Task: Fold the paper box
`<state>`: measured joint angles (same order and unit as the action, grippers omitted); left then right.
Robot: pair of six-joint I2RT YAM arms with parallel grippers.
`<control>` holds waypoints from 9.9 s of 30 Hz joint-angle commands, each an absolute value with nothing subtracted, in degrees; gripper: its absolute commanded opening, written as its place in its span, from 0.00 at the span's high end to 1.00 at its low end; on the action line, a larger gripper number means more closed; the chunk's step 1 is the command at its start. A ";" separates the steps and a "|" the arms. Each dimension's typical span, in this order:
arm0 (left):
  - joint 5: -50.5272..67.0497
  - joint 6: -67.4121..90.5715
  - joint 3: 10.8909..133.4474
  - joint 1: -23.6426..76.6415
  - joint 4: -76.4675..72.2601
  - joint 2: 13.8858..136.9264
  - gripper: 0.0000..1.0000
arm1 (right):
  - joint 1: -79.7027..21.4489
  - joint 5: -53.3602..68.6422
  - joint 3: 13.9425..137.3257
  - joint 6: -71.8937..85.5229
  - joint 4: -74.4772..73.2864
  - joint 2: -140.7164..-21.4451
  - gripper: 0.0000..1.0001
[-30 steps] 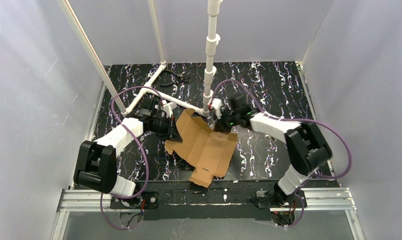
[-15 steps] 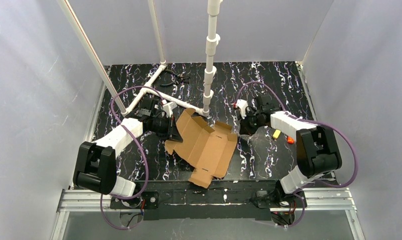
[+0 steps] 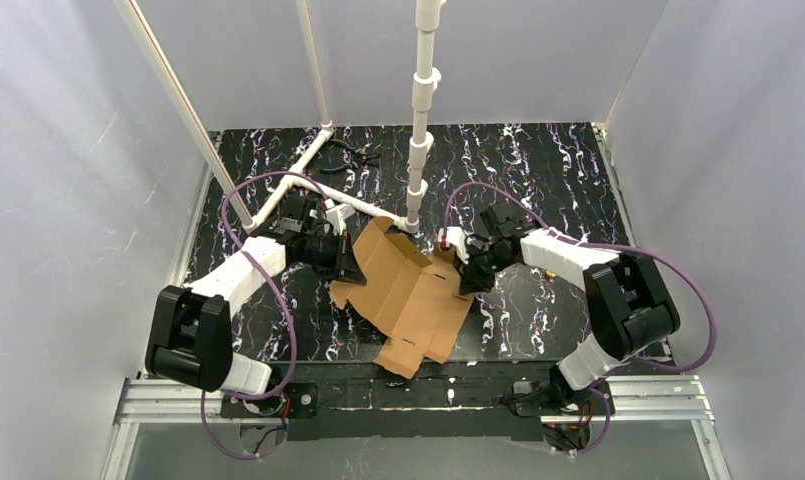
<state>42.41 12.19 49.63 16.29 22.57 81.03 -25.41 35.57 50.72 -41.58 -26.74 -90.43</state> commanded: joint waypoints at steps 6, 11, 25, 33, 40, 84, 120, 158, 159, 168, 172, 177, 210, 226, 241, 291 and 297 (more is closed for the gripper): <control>42.77 11.69 50.75 15.99 23.22 78.74 1.00 | -28.33 25.77 52.46 -45.03 -31.13 -95.29 0.99; 43.19 11.62 50.68 15.99 23.20 78.59 1.00 | -28.76 24.36 54.39 -43.42 -31.80 -96.90 0.99; 45.99 11.70 50.27 15.97 21.67 78.18 1.00 | -13.46 49.84 60.38 -46.04 -40.12 -88.08 0.73; 46.58 11.83 50.13 15.95 21.36 77.77 1.00 | -12.89 45.11 59.53 -37.88 -33.72 -87.97 0.59; 46.10 15.18 53.80 15.93 22.89 78.91 1.00 | -1.03 43.38 60.74 -37.20 -35.26 -84.10 0.42; 47.38 10.32 53.18 17.42 18.14 78.34 1.00 | -19.16 39.46 64.06 -33.33 -17.46 -89.12 0.99; 36.66 -4.06 61.65 19.82 27.36 72.45 1.00 | -7.12 53.28 48.98 -46.24 -23.35 -75.49 0.03; 10.32 -9.64 93.90 44.74 57.70 93.81 1.00 | -0.53 65.51 51.50 -51.95 -33.84 -75.94 0.02; 10.25 -9.30 94.08 44.76 57.77 94.02 1.00 | -0.59 65.42 51.77 -52.60 -34.82 -76.52 0.02; 5.18 -11.10 97.90 44.60 57.83 92.42 1.00 | -7.94 63.48 51.51 -51.22 -28.60 -78.64 0.02; 7.26 -9.65 99.93 44.56 58.89 93.59 1.00 | -14.53 52.84 49.08 -35.52 -7.74 -74.53 0.02; 7.31 -8.13 99.99 44.42 59.24 93.97 1.00 | -14.95 50.56 45.00 -26.62 8.17 -76.46 0.02; 38.27 17.79 80.92 27.60 42.71 86.07 1.00 | -20.34 44.81 30.91 -28.54 37.03 -77.88 0.99; 31.36 10.36 94.01 25.00 50.19 91.44 1.00 | -26.54 32.99 26.66 -21.23 69.42 -89.45 0.99; 27.16 8.95 86.80 29.13 44.98 91.48 1.00 | -26.10 35.97 21.10 -31.14 61.06 -86.44 0.99; 31.58 11.00 77.81 33.73 36.40 93.75 1.00 | -46.41 11.67 21.06 -61.08 44.93 -89.65 0.99; 32.46 11.31 76.65 33.25 35.60 95.56 1.00 | -46.39 11.71 20.56 -61.26 44.56 -89.28 0.99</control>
<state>31.24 11.57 79.05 33.26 34.61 94.30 -46.26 12.53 21.15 -60.27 41.34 -88.77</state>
